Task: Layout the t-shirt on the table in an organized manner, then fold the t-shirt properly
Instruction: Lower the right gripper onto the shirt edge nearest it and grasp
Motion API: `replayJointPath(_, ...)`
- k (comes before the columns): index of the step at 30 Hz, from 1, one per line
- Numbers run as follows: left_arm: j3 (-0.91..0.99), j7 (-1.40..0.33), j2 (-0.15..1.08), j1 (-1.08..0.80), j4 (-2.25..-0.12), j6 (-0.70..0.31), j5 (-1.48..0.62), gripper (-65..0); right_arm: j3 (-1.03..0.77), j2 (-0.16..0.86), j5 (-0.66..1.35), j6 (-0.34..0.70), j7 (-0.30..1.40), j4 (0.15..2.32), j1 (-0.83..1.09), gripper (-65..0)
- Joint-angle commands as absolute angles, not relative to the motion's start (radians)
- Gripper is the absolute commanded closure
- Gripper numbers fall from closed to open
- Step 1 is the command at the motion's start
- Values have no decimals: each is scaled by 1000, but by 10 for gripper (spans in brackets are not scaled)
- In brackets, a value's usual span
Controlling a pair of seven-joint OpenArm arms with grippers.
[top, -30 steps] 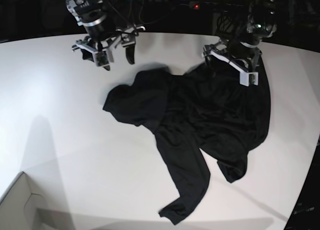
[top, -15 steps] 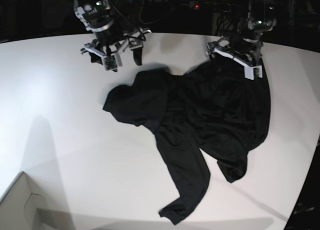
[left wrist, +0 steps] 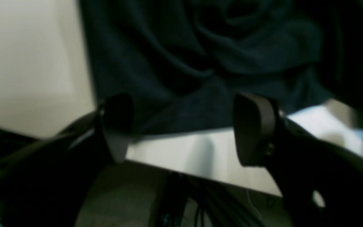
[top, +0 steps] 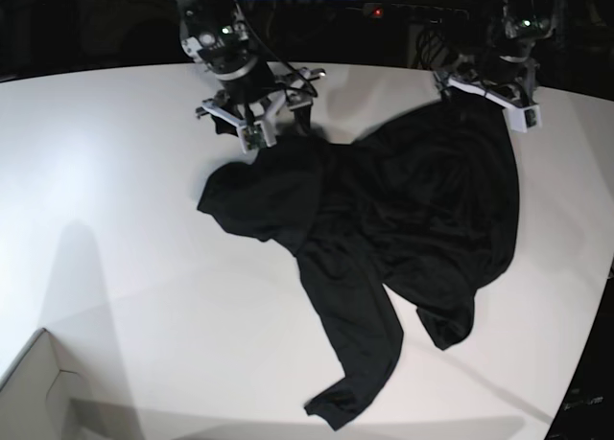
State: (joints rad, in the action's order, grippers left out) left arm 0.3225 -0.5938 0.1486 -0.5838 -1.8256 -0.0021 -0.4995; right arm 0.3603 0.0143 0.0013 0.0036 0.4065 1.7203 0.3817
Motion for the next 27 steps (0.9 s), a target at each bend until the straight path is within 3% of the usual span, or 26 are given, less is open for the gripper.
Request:
replayJointPath(1, 329, -582, 154, -587, -1833, -4, -506, -481, 363, 7, 5, 7, 386, 1727, 371, -425)
replayJointPath(16, 329, -582, 154, -539, -1705, -4, -506, -476, 303, 2, 5, 4, 384, 1672, 320, -421)
replayJointPath(19, 331, -582, 153, -522, -1670, -5, -507, -461, 305, 5, 5, 5, 384, 1662, 320, -381)
replayJointPath(21, 331, -582, 153, -521, -1667, -5, -507, -379, 305, 5, 5, 5, 384, 1662, 321, -292)
replayJointPath(24, 331, -582, 151, -521, -1678, -5, -507, -179, 312, 7, 5, 7, 384, 1670, 326, -116)
replayJointPath(26, 331, -582, 151, -512, -1681, -5, -507, -84, 311, 7, 5, 7, 384, 1672, 325, -3)
replayJointPath(27, 332, -582, 151, -506, -1687, -5, -507, -53, 308, 7, 5, 7, 384, 1673, 325, 0)
